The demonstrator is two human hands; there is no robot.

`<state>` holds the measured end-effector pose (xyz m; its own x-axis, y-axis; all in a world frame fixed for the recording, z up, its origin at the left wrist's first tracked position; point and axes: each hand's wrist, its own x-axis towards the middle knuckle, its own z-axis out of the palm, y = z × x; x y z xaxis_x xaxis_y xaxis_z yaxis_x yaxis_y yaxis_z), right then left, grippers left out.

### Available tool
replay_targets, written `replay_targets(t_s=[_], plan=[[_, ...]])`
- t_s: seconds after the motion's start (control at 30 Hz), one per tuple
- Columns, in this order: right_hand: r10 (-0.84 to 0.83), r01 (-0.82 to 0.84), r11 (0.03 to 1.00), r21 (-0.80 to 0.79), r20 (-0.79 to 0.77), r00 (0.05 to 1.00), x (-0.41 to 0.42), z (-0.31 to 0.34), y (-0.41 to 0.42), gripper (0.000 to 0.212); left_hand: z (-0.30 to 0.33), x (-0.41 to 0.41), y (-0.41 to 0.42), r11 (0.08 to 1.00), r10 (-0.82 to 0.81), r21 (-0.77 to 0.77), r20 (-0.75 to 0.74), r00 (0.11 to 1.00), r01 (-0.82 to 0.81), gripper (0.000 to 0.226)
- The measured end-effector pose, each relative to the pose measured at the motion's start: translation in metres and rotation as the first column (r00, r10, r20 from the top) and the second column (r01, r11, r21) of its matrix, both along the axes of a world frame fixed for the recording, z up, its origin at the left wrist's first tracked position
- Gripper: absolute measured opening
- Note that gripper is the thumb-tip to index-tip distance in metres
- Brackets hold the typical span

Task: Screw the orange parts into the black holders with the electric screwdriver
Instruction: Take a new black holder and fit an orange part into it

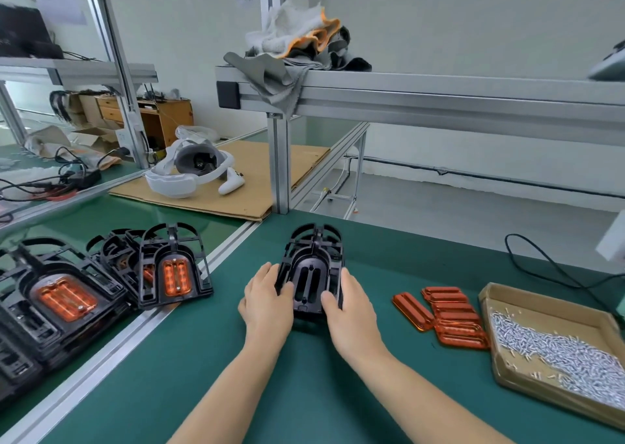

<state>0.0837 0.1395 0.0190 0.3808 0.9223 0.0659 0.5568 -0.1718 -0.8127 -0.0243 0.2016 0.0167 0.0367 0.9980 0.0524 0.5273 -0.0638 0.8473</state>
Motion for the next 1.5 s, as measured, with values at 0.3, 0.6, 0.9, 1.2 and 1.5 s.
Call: replay_targets(t_s=[0.3, 0.6, 0.9, 1.2, 1.5], plan=[[-0.091, 0.138, 0.977, 0.165, -0.266, 0.960, 0.051, 0.010, -0.048, 0.039, -0.005, 0.017, -0.095, 0.987, -0.131, 0.128, 0.273, 0.953, 0.099, 0.026], [0.238, -0.241, 0.963, -0.117, -0.037, 0.970, 0.128, 0.002, -0.148, 0.032, -0.009, 0.044, -0.114, 0.934, -0.292, -0.076, 0.403, 0.867, 0.350, 0.034], [0.329, -0.239, 0.932, -0.271, 0.361, 0.873, 0.129, -0.015, -0.171, 0.032, -0.029, 0.049, -0.131, 0.892, -0.450, 0.053, -0.008, 0.893, 0.449, 0.034], [0.017, 0.058, 0.996, -0.068, 0.786, 0.618, 0.127, 0.002, -0.081, 0.036, -0.032, 0.047, -0.141, 0.928, -0.370, 0.052, 0.037, 0.928, 0.368, 0.032], [0.091, 0.233, 0.946, -0.225, 0.875, 0.475, 0.121, -0.013, -0.023, 0.034, -0.032, 0.042, -0.144, 0.957, -0.274, -0.055, 0.165, 0.947, 0.286, 0.023]])
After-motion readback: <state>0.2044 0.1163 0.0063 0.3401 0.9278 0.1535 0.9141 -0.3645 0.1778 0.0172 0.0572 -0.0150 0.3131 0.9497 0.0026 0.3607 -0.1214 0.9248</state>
